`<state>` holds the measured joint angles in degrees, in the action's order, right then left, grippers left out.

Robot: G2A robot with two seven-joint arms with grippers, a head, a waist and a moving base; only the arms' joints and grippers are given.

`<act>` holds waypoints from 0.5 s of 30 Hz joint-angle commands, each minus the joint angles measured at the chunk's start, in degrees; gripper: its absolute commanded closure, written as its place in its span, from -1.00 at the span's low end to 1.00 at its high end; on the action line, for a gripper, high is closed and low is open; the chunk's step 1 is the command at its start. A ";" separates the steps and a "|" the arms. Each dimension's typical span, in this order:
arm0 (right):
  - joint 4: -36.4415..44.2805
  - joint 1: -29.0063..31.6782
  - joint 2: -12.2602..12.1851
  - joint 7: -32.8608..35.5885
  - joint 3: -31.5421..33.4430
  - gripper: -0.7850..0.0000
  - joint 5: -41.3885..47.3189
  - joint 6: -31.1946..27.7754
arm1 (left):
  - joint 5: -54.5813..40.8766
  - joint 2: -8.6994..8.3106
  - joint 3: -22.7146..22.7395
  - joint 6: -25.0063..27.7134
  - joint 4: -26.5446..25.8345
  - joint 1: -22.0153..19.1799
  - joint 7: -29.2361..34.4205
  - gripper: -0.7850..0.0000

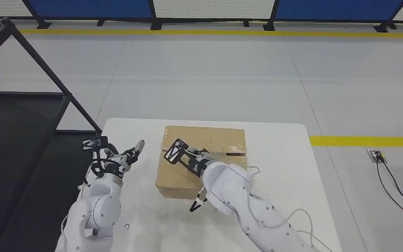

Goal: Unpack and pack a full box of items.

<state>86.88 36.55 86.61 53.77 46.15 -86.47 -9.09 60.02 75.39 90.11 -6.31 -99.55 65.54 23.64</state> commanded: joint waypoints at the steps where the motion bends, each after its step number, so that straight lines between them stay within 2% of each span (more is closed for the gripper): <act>1: -0.29 -0.10 0.36 -1.08 -0.40 1.00 0.35 0.93 | -0.35 -0.08 0.42 0.16 0.07 -0.06 0.02 -1.00; 10: -4.23 -3.31 2.84 -4.28 -4.43 1.00 -0.19 3.55 | -1.49 -0.36 1.51 1.03 0.04 0.80 -0.59 -1.00; 15: -8.03 -6.45 4.53 -3.57 -5.85 1.00 0.98 4.34 | -2.11 -0.55 2.36 1.45 -0.45 1.70 -0.74 -1.00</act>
<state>79.39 30.61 90.90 49.99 40.30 -85.78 -5.02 57.97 74.87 92.35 -4.97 -99.89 67.08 22.97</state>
